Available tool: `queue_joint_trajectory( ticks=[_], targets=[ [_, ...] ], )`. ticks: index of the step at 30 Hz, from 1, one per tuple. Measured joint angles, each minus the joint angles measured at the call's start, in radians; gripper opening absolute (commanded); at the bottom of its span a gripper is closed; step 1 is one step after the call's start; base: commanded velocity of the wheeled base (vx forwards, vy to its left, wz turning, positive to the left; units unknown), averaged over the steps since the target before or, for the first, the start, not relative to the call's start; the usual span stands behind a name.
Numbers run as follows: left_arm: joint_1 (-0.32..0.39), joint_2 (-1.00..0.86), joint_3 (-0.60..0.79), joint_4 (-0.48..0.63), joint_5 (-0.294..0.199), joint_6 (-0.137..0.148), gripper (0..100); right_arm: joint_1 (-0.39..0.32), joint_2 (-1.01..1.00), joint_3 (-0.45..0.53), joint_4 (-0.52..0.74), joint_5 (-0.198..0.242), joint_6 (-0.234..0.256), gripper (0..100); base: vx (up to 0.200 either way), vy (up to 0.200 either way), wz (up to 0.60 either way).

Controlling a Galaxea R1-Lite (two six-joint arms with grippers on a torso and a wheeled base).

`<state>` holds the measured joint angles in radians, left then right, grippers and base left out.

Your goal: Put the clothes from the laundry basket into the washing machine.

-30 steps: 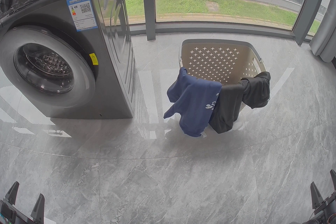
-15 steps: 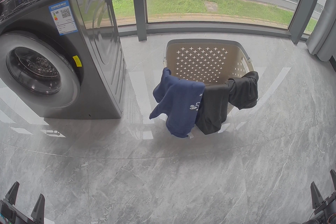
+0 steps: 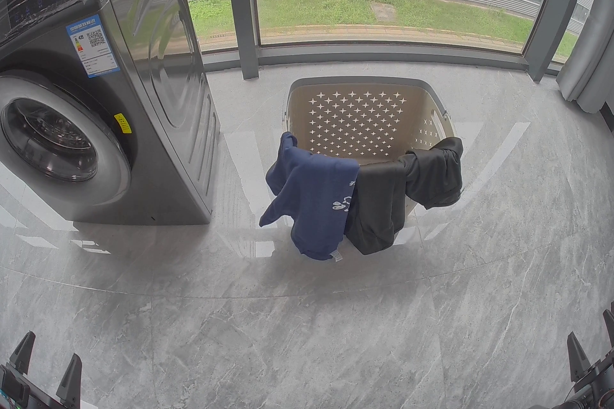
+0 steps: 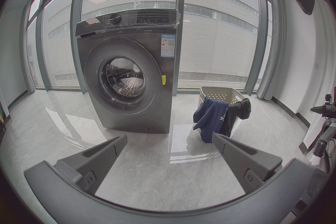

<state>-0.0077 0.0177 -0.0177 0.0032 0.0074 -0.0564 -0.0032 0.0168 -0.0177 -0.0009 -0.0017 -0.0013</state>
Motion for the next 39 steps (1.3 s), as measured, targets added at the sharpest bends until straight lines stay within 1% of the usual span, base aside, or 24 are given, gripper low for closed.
queue_joint_trajectory(
  ticks=[4,10,25,39],
  targets=[
    [0.000,0.000,0.000,0.000,0.000,0.000,100,0.000,0.000,0.000,0.000,0.000,0.000,100,0.200,0.000,0.00],
    [-0.001,0.000,0.000,0.000,0.001,0.000,100,-0.001,0.000,0.000,-0.001,0.000,0.000,100,0.000,0.000,0.00],
    [0.000,0.000,0.000,0.000,0.001,0.001,100,-0.001,0.000,0.000,0.000,0.000,0.000,100,0.000,-0.200,0.00],
    [0.000,0.000,0.000,0.000,0.001,-0.002,100,-0.001,0.000,0.000,0.000,0.000,0.000,100,0.000,0.000,0.00]
  ],
)
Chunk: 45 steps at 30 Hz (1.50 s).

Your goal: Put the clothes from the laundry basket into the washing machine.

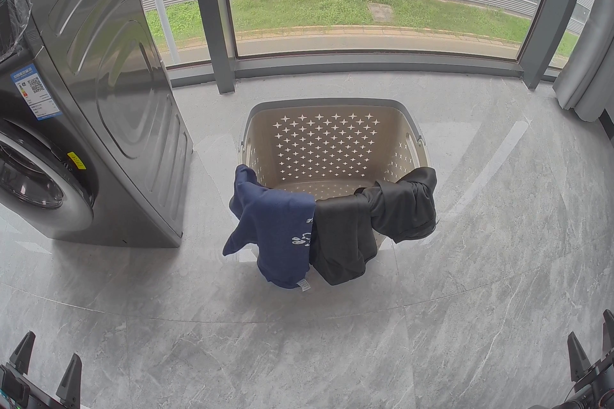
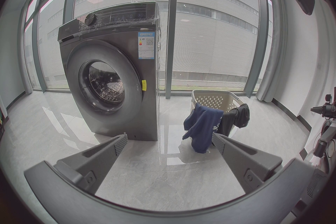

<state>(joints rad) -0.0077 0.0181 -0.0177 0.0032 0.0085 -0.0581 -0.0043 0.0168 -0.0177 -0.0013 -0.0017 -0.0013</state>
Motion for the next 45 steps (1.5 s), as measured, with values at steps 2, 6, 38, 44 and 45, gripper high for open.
queue_joint_trajectory(
  ticks=[2,6,38,44,45],
  targets=[
    [-0.001,0.000,0.000,0.000,0.001,0.000,100,-0.001,0.000,0.000,0.000,0.000,0.000,100,0.000,0.000,0.00],
    [0.000,0.000,0.000,0.000,0.000,0.000,100,0.000,0.000,0.000,0.000,0.000,0.000,100,0.000,-0.100,0.00],
    [0.000,0.000,0.000,0.000,0.000,0.000,100,0.000,0.000,0.000,0.000,0.000,0.000,100,0.063,-0.044,0.00],
    [0.000,0.000,0.000,0.000,0.000,0.001,100,0.000,0.000,0.000,0.000,0.000,0.000,100,0.200,0.000,0.00],
    [0.000,0.000,0.000,0.000,0.000,0.001,100,-0.001,0.000,0.000,0.000,0.000,0.000,100,0.200,0.000,0.00]
  ],
)
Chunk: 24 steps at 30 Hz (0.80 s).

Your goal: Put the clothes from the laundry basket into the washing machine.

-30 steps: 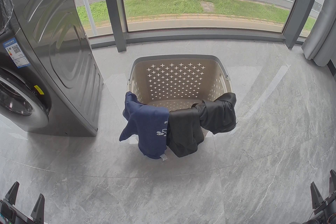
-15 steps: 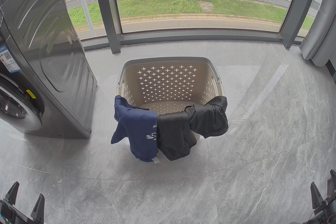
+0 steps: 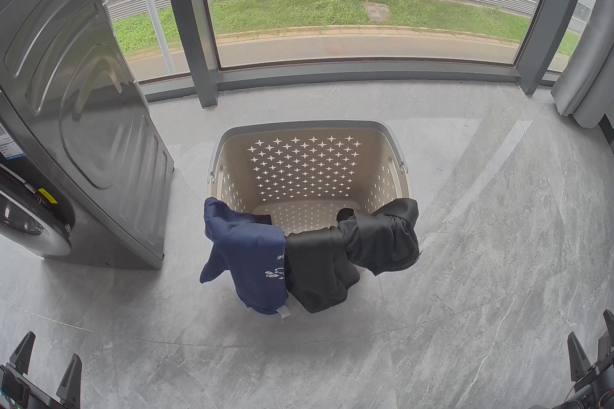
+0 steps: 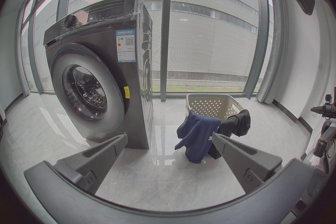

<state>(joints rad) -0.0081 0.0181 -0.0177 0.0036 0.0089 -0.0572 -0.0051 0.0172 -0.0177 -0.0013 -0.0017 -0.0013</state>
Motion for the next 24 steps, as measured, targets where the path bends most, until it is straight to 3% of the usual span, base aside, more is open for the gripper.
queue_joint_trajectory(
  ticks=[7,13,22,24],
  targets=[
    [0.000,0.000,0.000,0.000,0.000,0.000,100,0.001,0.000,0.000,0.000,0.000,0.000,100,0.029,0.000,0.00],
    [0.000,0.000,0.000,0.000,0.000,0.000,100,0.000,0.000,0.000,0.000,0.000,0.000,100,0.200,0.000,0.00],
    [0.000,0.000,0.000,-0.001,0.000,-0.001,100,0.000,0.000,0.000,0.000,0.000,0.000,100,0.000,0.000,0.00],
    [0.001,0.000,0.000,-0.001,0.000,0.000,100,0.001,0.000,0.000,0.000,0.000,0.000,100,0.200,0.000,0.00]
  ],
)
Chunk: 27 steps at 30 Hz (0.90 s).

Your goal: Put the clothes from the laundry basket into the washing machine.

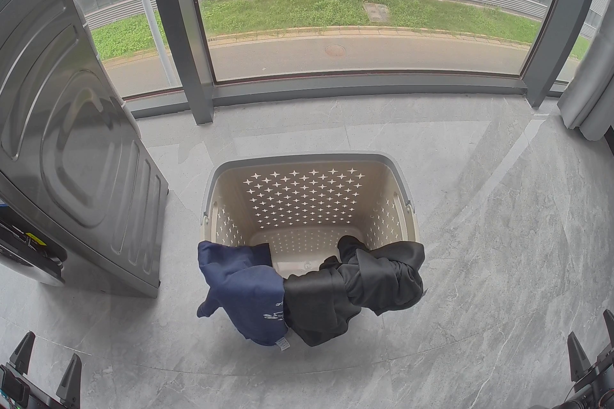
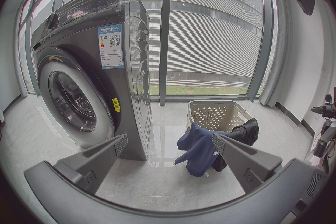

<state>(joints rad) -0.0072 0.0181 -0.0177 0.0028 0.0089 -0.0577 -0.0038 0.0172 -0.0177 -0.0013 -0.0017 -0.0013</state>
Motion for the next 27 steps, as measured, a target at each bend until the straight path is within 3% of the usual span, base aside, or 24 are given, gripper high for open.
queue_joint_trajectory(
  ticks=[4,13,19,24,27],
  targets=[
    [0.000,0.000,0.000,0.000,0.000,0.000,100,0.000,0.000,0.000,0.000,0.000,0.000,100,0.200,0.000,0.00],
    [0.000,0.000,0.000,0.000,0.000,0.000,100,-0.001,0.000,0.000,0.000,0.000,0.000,100,0.000,0.000,0.00],
    [0.000,0.000,0.000,0.000,0.000,0.000,100,0.000,0.000,0.000,0.000,0.000,0.000,100,0.200,0.000,0.00],
    [0.000,0.000,0.000,0.000,0.000,0.000,100,0.000,0.000,0.000,0.000,0.000,0.000,100,0.000,0.000,0.00],
    [0.000,0.000,0.000,0.000,0.000,0.000,100,0.000,0.000,0.000,0.000,0.000,0.000,100,0.200,0.000,0.00]
  ],
)
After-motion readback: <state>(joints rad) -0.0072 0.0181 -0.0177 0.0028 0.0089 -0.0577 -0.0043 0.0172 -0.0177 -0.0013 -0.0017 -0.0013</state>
